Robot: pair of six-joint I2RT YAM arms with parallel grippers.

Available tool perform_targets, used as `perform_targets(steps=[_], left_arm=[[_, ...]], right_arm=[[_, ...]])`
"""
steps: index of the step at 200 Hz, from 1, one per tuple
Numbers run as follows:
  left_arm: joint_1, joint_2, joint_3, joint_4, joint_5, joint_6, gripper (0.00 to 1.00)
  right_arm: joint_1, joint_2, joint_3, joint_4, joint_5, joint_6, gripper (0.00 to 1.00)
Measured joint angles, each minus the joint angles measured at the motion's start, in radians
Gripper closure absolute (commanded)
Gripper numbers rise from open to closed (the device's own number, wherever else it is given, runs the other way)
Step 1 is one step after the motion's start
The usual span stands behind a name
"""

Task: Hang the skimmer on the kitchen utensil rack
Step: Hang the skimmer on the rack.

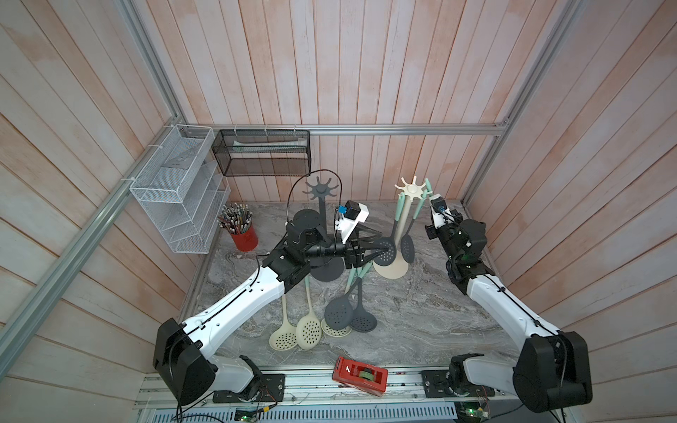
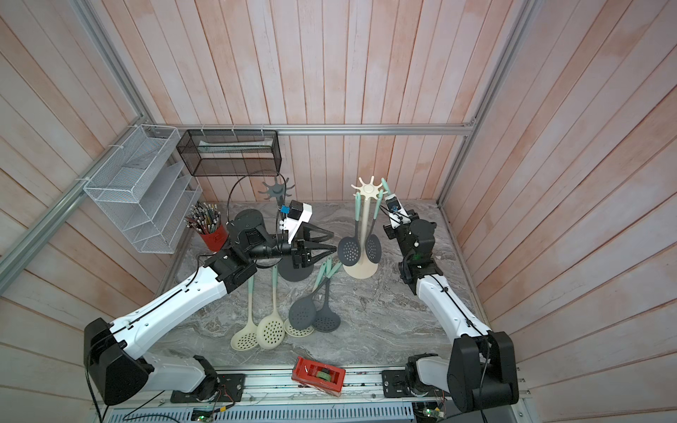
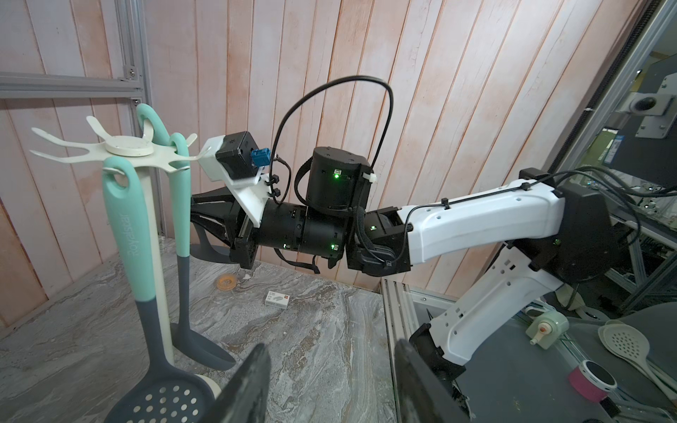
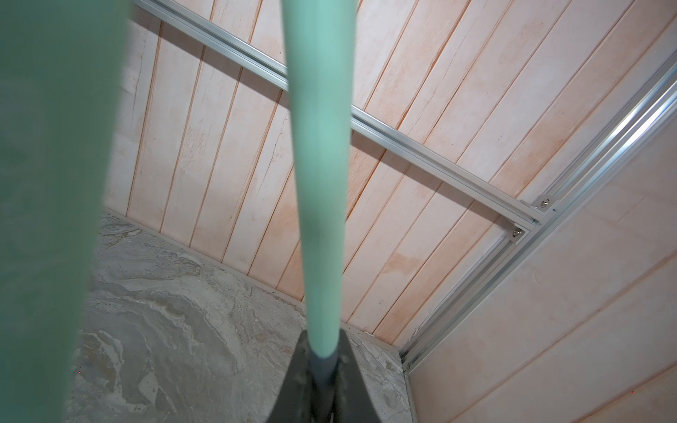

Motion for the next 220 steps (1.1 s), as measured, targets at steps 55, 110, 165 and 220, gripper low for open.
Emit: perform_targets(steps=[55, 110, 165, 220], left_arm=[[0.0, 0.0, 0.0, 0.0, 0.0, 0.0, 0.44], [0.0, 0.0, 0.0, 0.006, 0.0, 0.0, 0.44], [0.0, 0.0, 0.0, 0.014, 0.0, 0.0, 0.45], [0.0, 0.0, 0.0, 0.016, 0.0, 0.0, 0.44]], right_arm=[[0.0, 0.0, -0.002, 0.0, -0.029, -0.003, 1.0], [0.0, -0.002, -0.03, 0.011, -0.066, -0.01, 1.0], [0.0, -0.01, -0.052, 0.031, -0.073, -0.007, 0.8], [0.012, -0.04, -0.095, 0.043, -0.08, 0.026, 0.61]])
